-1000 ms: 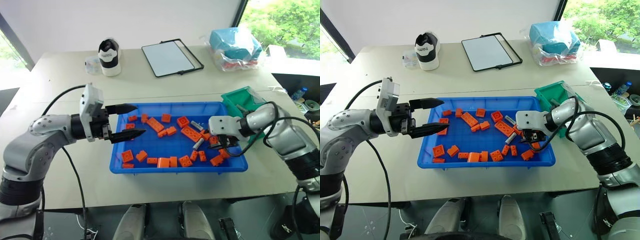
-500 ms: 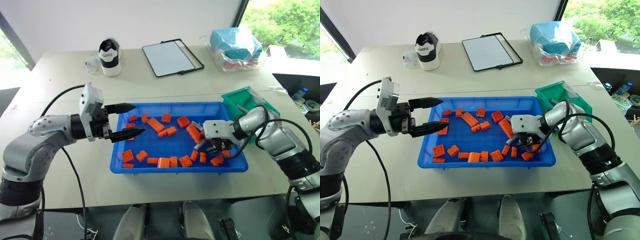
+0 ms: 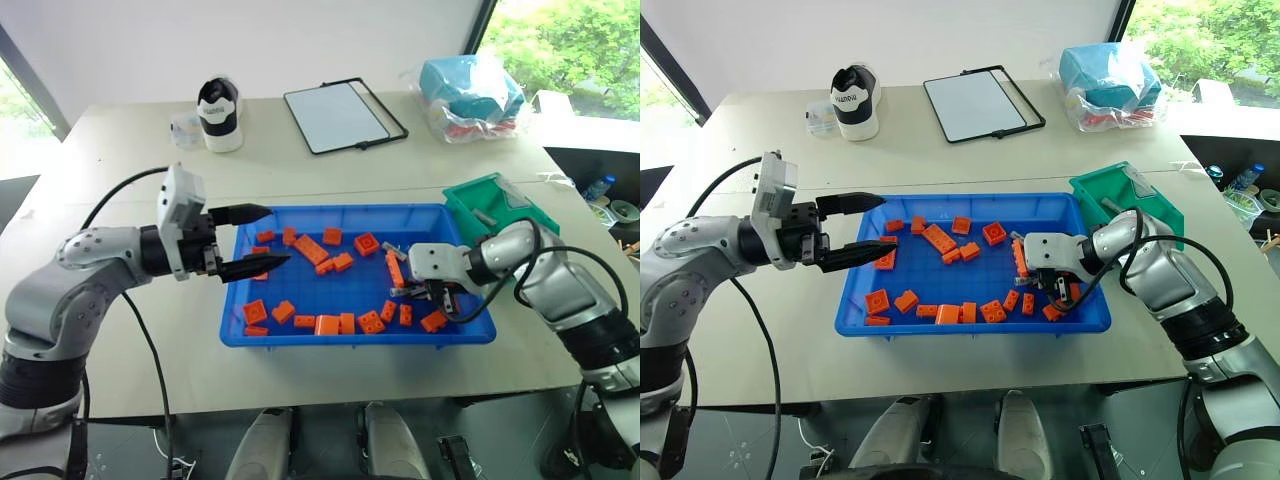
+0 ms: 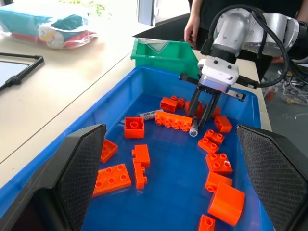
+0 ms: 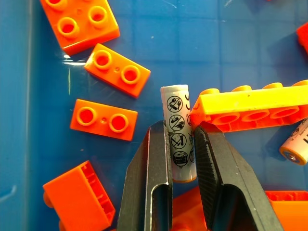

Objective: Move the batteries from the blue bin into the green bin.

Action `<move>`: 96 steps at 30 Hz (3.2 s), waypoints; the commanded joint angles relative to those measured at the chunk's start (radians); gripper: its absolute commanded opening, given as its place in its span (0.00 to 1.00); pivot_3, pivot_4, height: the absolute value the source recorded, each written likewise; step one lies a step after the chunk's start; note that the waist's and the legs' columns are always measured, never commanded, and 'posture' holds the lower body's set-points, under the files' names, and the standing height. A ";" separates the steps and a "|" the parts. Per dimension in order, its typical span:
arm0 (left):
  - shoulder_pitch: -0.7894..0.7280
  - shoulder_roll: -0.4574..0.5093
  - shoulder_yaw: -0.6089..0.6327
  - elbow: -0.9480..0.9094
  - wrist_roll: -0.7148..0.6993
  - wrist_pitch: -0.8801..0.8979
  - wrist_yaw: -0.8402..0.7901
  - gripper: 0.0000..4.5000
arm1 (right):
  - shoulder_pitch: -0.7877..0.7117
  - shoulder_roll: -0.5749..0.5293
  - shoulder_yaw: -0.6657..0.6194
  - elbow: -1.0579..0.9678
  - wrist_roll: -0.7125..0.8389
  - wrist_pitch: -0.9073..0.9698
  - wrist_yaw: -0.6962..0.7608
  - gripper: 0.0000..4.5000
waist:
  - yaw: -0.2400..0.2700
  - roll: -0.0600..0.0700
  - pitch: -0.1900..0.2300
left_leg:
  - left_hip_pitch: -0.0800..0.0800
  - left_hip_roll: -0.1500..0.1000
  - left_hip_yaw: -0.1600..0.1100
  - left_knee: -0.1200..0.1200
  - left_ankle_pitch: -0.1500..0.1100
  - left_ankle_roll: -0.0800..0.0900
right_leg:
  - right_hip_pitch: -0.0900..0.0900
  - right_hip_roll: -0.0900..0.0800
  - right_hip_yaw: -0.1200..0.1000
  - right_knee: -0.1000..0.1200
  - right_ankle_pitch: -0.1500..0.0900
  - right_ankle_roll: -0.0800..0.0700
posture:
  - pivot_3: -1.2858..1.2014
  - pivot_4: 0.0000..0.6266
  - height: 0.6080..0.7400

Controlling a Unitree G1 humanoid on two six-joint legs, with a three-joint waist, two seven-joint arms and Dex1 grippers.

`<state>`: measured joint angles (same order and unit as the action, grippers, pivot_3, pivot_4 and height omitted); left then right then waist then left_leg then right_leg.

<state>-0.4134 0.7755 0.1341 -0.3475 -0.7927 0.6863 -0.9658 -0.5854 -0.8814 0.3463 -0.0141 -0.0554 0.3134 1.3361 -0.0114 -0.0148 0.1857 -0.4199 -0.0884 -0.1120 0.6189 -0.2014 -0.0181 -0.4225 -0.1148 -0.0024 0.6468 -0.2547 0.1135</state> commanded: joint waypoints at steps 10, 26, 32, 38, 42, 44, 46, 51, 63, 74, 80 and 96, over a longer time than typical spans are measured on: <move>-0.029 -0.011 0.006 -0.003 0.017 -0.028 -0.013 1.00 | 0.033 -0.012 -0.029 -0.056 0.008 0.042 -0.022 0.58 | 0.000 0.000 0.000 | 0.000 0.000 0.000 0.000 0.000 0.000 | 0.000 0.000 0.000 0.000 0.000 0.000 | 0.52 0.24 0.93; -0.037 -0.007 0.012 0.000 0.020 -0.020 -0.017 1.00 | 0.098 -0.077 -0.122 -0.224 0.076 0.150 -0.034 0.58 | 0.001 0.000 0.000 | 0.000 0.000 0.000 0.000 0.000 0.000 | 0.000 0.000 0.000 0.000 0.000 0.000 | 0.52 0.24 0.93; -0.044 -0.014 0.004 0.003 0.021 -0.020 -0.017 1.00 | 0.140 -0.099 -0.152 -0.266 0.093 0.194 -0.066 0.58 | 0.001 0.000 0.000 | 0.000 0.000 0.000 0.000 0.000 0.000 | 0.000 0.000 0.000 0.000 0.000 0.000 | 0.52 0.24 0.93; -0.055 -0.015 -0.003 0.015 0.025 -0.024 -0.027 1.00 | 0.181 -0.099 -0.133 -0.255 0.092 0.201 -0.078 0.58 | 0.002 0.000 0.000 | 0.000 0.000 0.000 0.000 0.000 0.000 | 0.000 -0.001 0.000 0.000 0.000 0.000 | 0.52 0.24 0.93; -0.060 -0.014 -0.007 0.018 0.026 -0.026 -0.036 1.00 | 0.163 -0.076 -0.106 -0.192 0.074 0.188 -0.090 0.58 | 0.002 0.000 0.000 | 0.000 0.000 0.000 0.000 0.000 0.000 | 0.000 0.000 0.000 0.000 0.000 0.000 | 0.52 0.24 0.93; -0.062 -0.013 -0.010 0.020 0.028 -0.026 -0.041 1.00 | 0.150 -0.071 -0.094 -0.169 0.069 0.183 -0.087 0.58 | 0.003 0.000 0.000 | 0.000 0.000 0.000 0.001 0.000 0.000 | 0.001 -0.001 0.000 0.000 0.000 0.000 | 0.52 0.24 0.93; -0.063 -0.013 -0.011 0.021 0.030 -0.025 -0.044 1.00 | 0.140 -0.070 -0.083 -0.155 0.072 0.181 -0.078 0.47 | 0.004 0.000 0.000 | 0.000 0.000 0.000 0.002 0.000 0.000 | 0.001 -0.001 0.000 0.000 0.000 0.000 | 0.52 0.24 0.93; -0.050 0.007 -0.008 0.007 0.020 -0.017 -0.068 1.00 | 0.134 -0.075 -0.065 -0.169 0.101 0.210 -0.037 0.00 | 0.006 0.000 0.000 | 0.000 0.000 0.000 0.003 0.000 0.001 | 0.002 -0.001 0.000 0.000 0.000 0.000 | 0.52 0.24 0.93; -0.024 0.051 -0.006 -0.005 0.011 -0.009 -0.139 1.00 | 0.053 -0.078 -0.271 -0.266 0.267 0.459 -0.106 0.01 | 0.002 0.000 0.000 | -0.002 0.000 0.000 0.003 -0.001 0.001 | 0.000 -0.001 0.000 0.000 0.000 0.000 | 0.52 0.24 0.93; -0.042 0.037 -0.023 0.013 0.021 -0.018 -0.151 1.00 | -0.093 -0.151 -0.300 0.134 0.093 0.343 -0.360 0.01 | 0.001 0.000 0.000 | -0.003 -0.001 0.001 0.003 -0.001 0.001 | -0.001 -0.002 0.000 -0.001 0.000 0.000 | 0.52 0.24 0.93; -0.055 0.031 -0.030 0.021 0.024 -0.022 -0.151 1.00 | -0.140 -0.132 -0.263 0.277 0.003 0.258 -0.447 0.24 | -0.006 0.001 0.001 | -0.004 -0.001 0.002 0.002 -0.001 0.001 | -0.002 -0.002 0.000 0.000 0.000 0.000 | 0.52 0.24 0.93; -0.053 0.033 -0.031 0.001 0.015 -0.009 -0.141 1.00 | -0.098 0.101 -0.189 -0.071 0.146 0.480 -0.413 0.51 | 0.003 0.001 0.000 | -0.004 -0.001 -0.001 0.004 -0.001 0.001 | -0.001 -0.001 0.000 0.001 0.000 0.000 | 0.52 0.24 0.93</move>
<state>-0.4532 0.8030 0.0923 -0.3183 -0.7720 0.6845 -1.1082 -0.6884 -0.7798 0.1572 -0.0604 0.0930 0.7889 0.9362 -0.0088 -0.0142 0.1860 -0.4239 -0.0900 -0.1127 0.6235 -0.2021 -0.0169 -0.4236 -0.1161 -0.0028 0.6474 -0.2546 0.1137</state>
